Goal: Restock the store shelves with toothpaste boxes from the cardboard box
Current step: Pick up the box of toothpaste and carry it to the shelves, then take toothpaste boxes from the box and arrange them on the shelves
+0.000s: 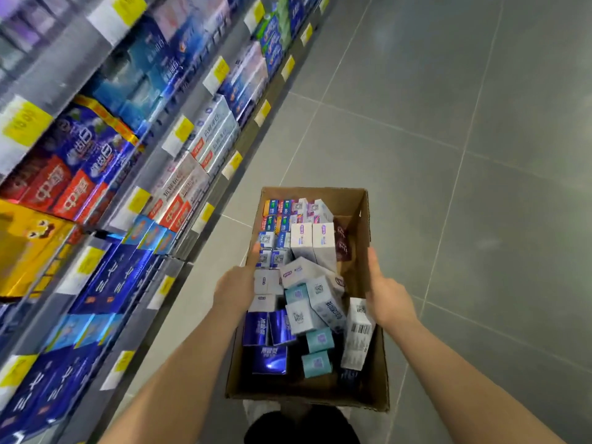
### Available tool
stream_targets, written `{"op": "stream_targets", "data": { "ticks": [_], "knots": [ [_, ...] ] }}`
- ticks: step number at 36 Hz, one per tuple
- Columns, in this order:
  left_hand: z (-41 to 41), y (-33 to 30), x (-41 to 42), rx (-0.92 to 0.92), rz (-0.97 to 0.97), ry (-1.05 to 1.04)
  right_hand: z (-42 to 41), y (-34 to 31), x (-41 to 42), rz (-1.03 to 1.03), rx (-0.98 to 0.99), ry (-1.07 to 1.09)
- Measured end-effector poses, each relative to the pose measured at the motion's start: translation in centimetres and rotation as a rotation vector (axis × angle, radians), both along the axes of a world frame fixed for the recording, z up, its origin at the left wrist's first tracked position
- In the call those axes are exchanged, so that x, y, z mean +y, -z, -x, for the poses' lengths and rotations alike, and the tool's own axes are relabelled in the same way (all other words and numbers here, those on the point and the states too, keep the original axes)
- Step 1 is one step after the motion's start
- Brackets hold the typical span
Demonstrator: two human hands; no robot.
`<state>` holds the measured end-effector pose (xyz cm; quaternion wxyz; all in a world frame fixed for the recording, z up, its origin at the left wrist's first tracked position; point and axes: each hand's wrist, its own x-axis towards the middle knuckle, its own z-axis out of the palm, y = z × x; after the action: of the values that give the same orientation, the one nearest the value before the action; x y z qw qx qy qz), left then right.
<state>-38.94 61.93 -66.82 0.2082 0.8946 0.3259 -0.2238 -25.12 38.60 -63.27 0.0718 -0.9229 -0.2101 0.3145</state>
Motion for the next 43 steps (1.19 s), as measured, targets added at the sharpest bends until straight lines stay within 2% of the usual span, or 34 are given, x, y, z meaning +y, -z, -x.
{"op": "stream_targets", "data": {
  "ticks": [7, 10, 14, 18, 20, 26, 31, 38, 43],
  "knots": [
    [-4.1, 6.6, 4.8, 0.005, -0.007, -0.013, -2.6, 6.6, 4.9, 0.019, -0.02, 0.018],
    [-4.5, 8.0, 5.8, -0.005, -0.089, 0.061, -2.0, 9.1, 6.1, -0.026, -0.006, 0.069],
    [-4.6, 9.1, 7.6, -0.018, -0.048, 0.047, 0.0, 12.2, 8.0, -0.099, 0.071, 0.068],
    [-5.3, 10.4, 11.2, -0.013, -0.18, 0.183, 0.7, 15.3, 11.8, -0.116, 0.076, 0.11],
    [-5.8, 10.5, 12.8, -0.015, -0.216, 0.184, 0.4, 16.3, 13.6, -0.137, 0.081, 0.143],
    [-6.3, 10.9, 15.4, -0.028, -0.141, 0.045, -0.5, 15.5, 15.3, -0.102, 0.137, 0.148],
    [-5.0, 7.7, 15.1, 0.038, -0.154, 0.012, -2.7, 12.2, 15.6, 0.021, 0.232, 0.067],
    [-3.9, 2.9, 13.8, 0.042, -0.054, -0.175, -8.5, 5.5, 18.3, 0.009, 0.16, -0.164],
    [-4.2, 2.0, 13.0, 0.029, -0.101, -0.293, -12.7, 2.9, 22.5, -0.044, 0.175, -0.381]
  ]
}}
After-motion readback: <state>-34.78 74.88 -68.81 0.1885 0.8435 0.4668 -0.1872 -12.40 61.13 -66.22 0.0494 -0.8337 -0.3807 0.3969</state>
